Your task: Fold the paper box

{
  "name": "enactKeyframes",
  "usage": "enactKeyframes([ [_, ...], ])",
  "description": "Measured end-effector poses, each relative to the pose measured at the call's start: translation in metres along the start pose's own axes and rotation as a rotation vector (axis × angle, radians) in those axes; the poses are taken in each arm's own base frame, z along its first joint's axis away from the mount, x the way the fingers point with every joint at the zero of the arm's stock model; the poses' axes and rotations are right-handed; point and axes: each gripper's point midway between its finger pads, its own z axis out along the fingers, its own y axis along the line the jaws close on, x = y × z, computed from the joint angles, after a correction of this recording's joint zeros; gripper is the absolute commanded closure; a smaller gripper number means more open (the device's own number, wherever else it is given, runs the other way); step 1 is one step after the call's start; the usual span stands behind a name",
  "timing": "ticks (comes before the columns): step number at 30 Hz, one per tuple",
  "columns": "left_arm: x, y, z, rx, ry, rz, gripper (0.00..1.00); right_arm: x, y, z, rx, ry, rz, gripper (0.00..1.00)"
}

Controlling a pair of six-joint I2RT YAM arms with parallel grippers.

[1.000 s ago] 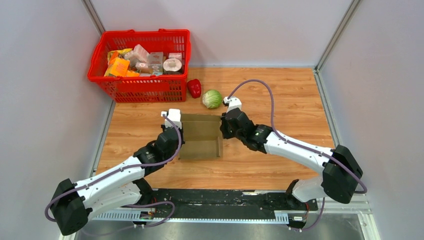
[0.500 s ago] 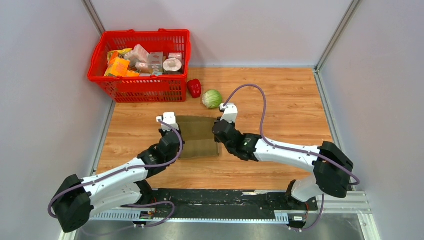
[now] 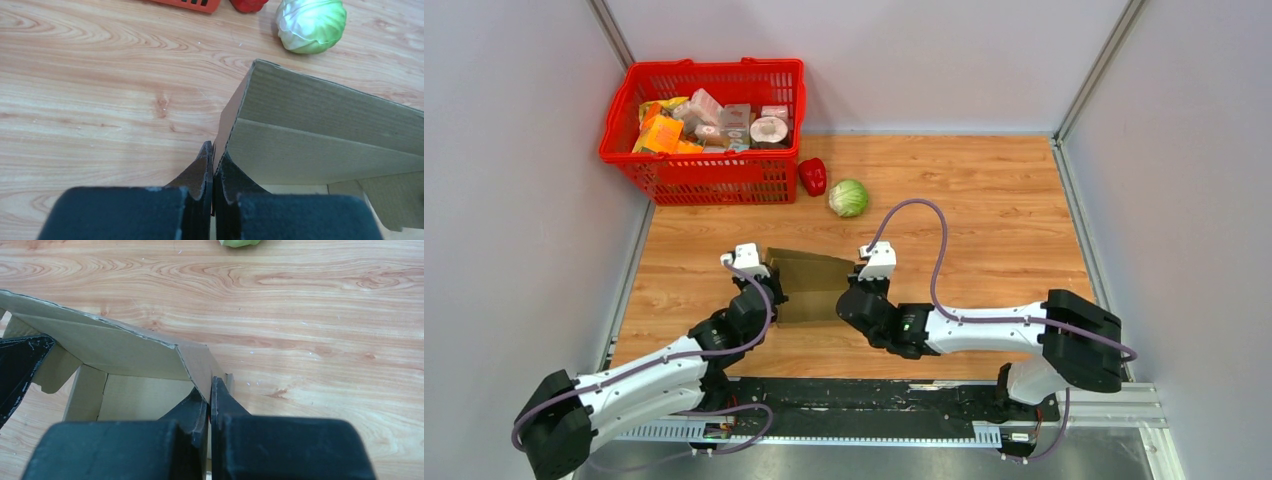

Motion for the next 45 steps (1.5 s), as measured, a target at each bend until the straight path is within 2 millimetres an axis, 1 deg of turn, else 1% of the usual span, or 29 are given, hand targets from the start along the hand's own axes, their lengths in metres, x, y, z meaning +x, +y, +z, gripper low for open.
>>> enactKeyframes([
  [7,0.004,-0.001,-0.008,0.035,-0.019,-0.037,0.96,0.008,0.0,-0.011,0.033,-0.078,0.02,0.97],
  [9,0.005,-0.001,-0.009,0.036,-0.021,-0.038,0.94,0.01,0.002,-0.014,0.04,-0.094,0.021,0.96],
  [10,0.005,-0.001,-0.009,0.036,-0.023,-0.039,0.92,0.011,0.001,-0.015,0.044,-0.101,0.023,0.96],
  [13,0.007,-0.002,-0.012,0.036,-0.028,-0.039,0.91,0.013,0.001,-0.017,0.056,-0.118,0.033,0.94],
  [15,0.008,-0.002,-0.013,0.035,-0.032,-0.039,0.91,0.014,0.0,-0.018,0.065,-0.126,0.044,0.93],
  [18,0.009,-0.002,-0.015,0.033,-0.035,-0.049,0.95,0.016,-0.001,-0.018,0.075,-0.131,0.055,0.91],
  [20,0.011,-0.001,-0.016,0.034,-0.036,-0.06,0.98,0.018,-0.003,-0.019,0.08,-0.128,0.056,0.84],
  [21,0.011,-0.001,-0.016,0.035,-0.038,-0.065,0.98,0.019,-0.004,-0.019,0.084,-0.126,0.054,0.72],
  [23,0.012,0.0,-0.016,0.033,-0.043,-0.073,0.99,0.022,-0.007,-0.02,0.09,-0.114,0.036,0.58],
  [24,0.012,0.003,-0.016,0.021,-0.05,-0.074,0.99,0.025,-0.009,-0.02,0.092,-0.101,0.015,0.44],
  [26,0.012,0.008,-0.016,0.006,-0.058,-0.075,0.99,0.032,-0.013,-0.023,0.083,-0.059,-0.041,0.31],
  [27,0.012,0.009,-0.016,0.004,-0.06,-0.074,0.99,0.034,-0.014,-0.026,0.067,-0.03,-0.073,0.21],
  [28,0.012,0.009,-0.016,0.003,-0.061,-0.073,0.99,0.034,-0.015,-0.03,0.051,-0.012,-0.087,0.14],
  [31,0.012,0.01,-0.016,0.002,-0.061,-0.069,0.99,0.033,-0.013,-0.047,-0.054,0.083,-0.142,0.04],
  [33,0.012,0.01,-0.016,0.001,-0.06,-0.064,0.99,0.031,-0.008,-0.064,-0.155,0.155,-0.171,0.02],
  [34,0.012,0.01,-0.016,0.002,-0.06,-0.059,0.99,0.029,-0.006,-0.073,-0.202,0.186,-0.181,0.0],
  [36,0.012,0.011,-0.016,0.001,-0.06,-0.05,0.99,0.023,-0.005,-0.096,-0.31,0.249,-0.191,0.0],
  [38,0.012,0.012,-0.017,-0.001,-0.059,-0.041,0.99,0.015,-0.006,-0.114,-0.402,0.306,-0.174,0.0],
  [39,0.013,0.012,-0.017,-0.001,-0.058,-0.036,0.99,0.008,-0.008,-0.117,-0.428,0.332,-0.15,0.0],
  [40,0.013,0.012,-0.017,-0.002,-0.057,-0.031,0.99,-0.003,-0.013,-0.116,-0.434,0.355,-0.108,0.0],
  [41,0.013,0.012,-0.017,-0.002,-0.057,-0.028,0.99,-0.016,-0.018,-0.111,-0.422,0.366,-0.064,0.0],
  [45,0.012,0.012,-0.017,-0.001,-0.056,-0.012,0.99,-0.078,-0.04,-0.078,-0.352,0.392,0.143,0.0],
])
